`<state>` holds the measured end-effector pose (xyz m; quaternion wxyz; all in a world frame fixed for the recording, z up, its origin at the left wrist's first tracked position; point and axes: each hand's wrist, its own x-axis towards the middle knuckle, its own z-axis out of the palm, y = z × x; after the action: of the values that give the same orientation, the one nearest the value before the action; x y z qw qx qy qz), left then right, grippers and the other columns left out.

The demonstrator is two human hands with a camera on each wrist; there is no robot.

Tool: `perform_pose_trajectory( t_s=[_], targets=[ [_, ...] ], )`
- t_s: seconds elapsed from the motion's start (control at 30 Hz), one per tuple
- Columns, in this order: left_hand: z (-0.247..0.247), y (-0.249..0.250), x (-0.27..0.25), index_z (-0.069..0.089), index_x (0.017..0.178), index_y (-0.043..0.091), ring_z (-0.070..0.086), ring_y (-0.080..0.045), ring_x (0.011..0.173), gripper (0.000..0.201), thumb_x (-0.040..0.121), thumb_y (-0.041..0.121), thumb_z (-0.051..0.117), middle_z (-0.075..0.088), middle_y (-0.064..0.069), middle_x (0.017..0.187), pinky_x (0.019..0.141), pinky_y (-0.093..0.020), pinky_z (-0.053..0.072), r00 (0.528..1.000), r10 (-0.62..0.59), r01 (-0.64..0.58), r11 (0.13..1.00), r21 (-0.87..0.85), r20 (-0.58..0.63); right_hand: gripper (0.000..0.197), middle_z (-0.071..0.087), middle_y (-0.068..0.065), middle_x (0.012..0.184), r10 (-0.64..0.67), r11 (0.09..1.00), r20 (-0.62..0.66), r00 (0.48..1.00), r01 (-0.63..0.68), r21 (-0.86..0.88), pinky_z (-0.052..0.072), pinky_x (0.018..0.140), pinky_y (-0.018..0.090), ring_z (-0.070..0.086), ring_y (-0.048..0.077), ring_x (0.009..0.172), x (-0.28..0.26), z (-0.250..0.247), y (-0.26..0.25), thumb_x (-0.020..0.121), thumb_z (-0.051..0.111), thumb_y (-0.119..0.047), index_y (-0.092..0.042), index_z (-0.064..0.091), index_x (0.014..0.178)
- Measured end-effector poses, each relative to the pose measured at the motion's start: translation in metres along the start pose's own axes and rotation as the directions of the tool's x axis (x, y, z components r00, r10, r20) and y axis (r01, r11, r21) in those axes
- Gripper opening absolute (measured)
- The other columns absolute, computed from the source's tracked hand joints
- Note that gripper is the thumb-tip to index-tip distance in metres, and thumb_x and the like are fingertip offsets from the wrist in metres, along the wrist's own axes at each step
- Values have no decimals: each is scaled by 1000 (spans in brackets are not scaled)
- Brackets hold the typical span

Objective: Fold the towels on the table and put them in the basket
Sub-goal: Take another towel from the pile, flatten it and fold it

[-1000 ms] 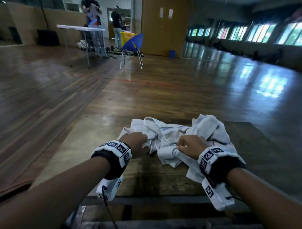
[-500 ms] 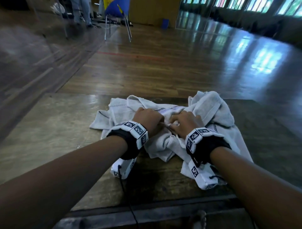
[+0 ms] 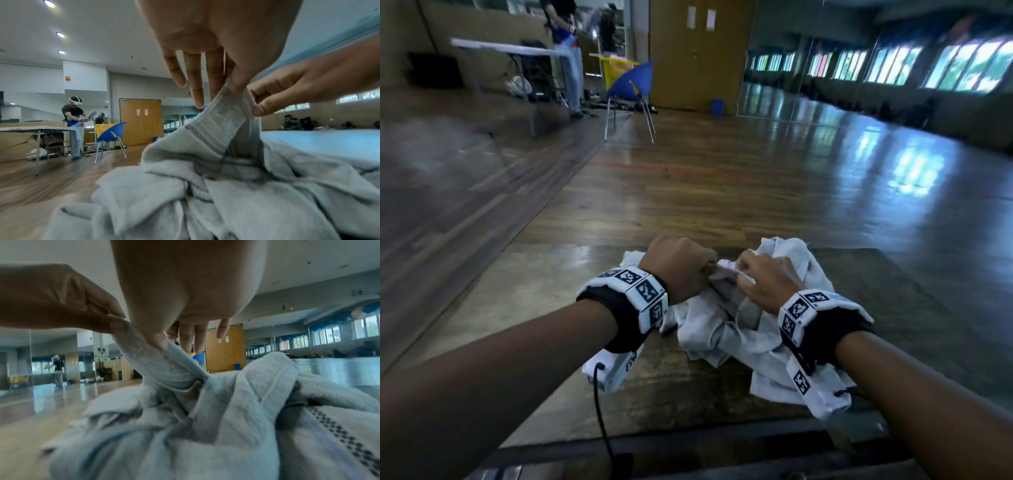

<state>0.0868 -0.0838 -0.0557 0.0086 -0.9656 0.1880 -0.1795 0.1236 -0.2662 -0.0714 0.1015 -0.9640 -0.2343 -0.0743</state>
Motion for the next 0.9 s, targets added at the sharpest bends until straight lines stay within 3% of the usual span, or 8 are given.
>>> perform_pose_trajectory(
  t_s=[0.1, 0.2, 0.33, 0.47, 0.63, 0.7, 0.83, 0.9],
  targets=[
    [-34, -10, -6, 60, 93, 28, 62, -24, 86, 19, 89, 36, 43, 70, 1, 88, 81, -33, 29, 993, -54, 50, 998, -41, -106, 9, 59, -5, 79, -9, 999, -55, 998, 11, 34, 27, 79, 30, 58, 25, 86, -5, -23, -13, 85, 53, -24, -25, 44, 85],
    [-70, -21, -16, 59, 86, 27, 62, -23, 86, 16, 88, 33, 45, 70, 2, 85, 76, -31, 23, 970, -109, 92, 992, -88, -218, 11, 60, -8, 79, 20, 997, -81, 997, -14, 70, 28, 83, 31, 59, 20, 88, -10, -48, -27, 80, 55, -23, -28, 45, 81],
    [-116, -34, -35, 59, 82, 27, 60, -20, 85, 14, 86, 31, 46, 68, 5, 83, 79, -31, 26, 917, -204, 158, 975, -157, -342, 6, 68, -8, 83, 44, 995, -96, 994, -34, 96, 32, 93, 34, 61, 15, 92, -16, -74, -45, 83, 56, -28, -31, 60, 81],
    [-155, -45, -52, 64, 86, 26, 63, -24, 79, 13, 85, 21, 53, 70, 2, 80, 76, -30, 34, 862, -285, 199, 951, -236, -419, 13, 60, -12, 74, 60, 983, -124, 991, -38, 178, 37, 98, 39, 61, 15, 90, -24, -103, -60, 82, 56, -26, -31, 56, 70],
    [-202, -47, -68, 67, 82, 17, 64, -30, 72, 11, 82, 13, 56, 70, -7, 75, 64, -33, 47, 806, -313, 177, 937, -301, -502, 2, 58, -6, 78, 54, 986, -219, 974, -18, 167, 37, 87, 32, 62, 23, 90, -32, -153, -82, 83, 53, -25, -26, 53, 84],
    [-223, -51, -71, 66, 81, 11, 63, -29, 72, 11, 81, 12, 55, 69, -10, 75, 65, -34, 49, 751, -367, 179, 913, -367, -548, 5, 57, -6, 78, 11, 988, -265, 964, 31, 151, 35, 82, 31, 61, 24, 87, -35, -177, -93, 84, 52, -23, -25, 50, 88],
    [-264, -58, -84, 66, 82, 6, 63, -29, 73, 10, 81, 10, 57, 69, -16, 79, 65, -28, 45, 628, -493, 252, 861, -442, -602, 5, 57, -6, 80, -65, 986, -314, 947, 109, 123, 41, 88, 39, 60, 23, 86, -43, -224, -112, 87, 51, -22, -26, 47, 87],
    [-287, -61, -94, 67, 85, 3, 66, -31, 79, 10, 80, 8, 59, 70, -19, 83, 71, -34, 51, 579, -550, 257, 823, -506, -602, 3, 62, -2, 83, -65, 987, -320, 945, 109, 121, 46, 87, 42, 61, 25, 87, -49, -243, -114, 89, 53, -25, -24, 53, 86]
  ],
)
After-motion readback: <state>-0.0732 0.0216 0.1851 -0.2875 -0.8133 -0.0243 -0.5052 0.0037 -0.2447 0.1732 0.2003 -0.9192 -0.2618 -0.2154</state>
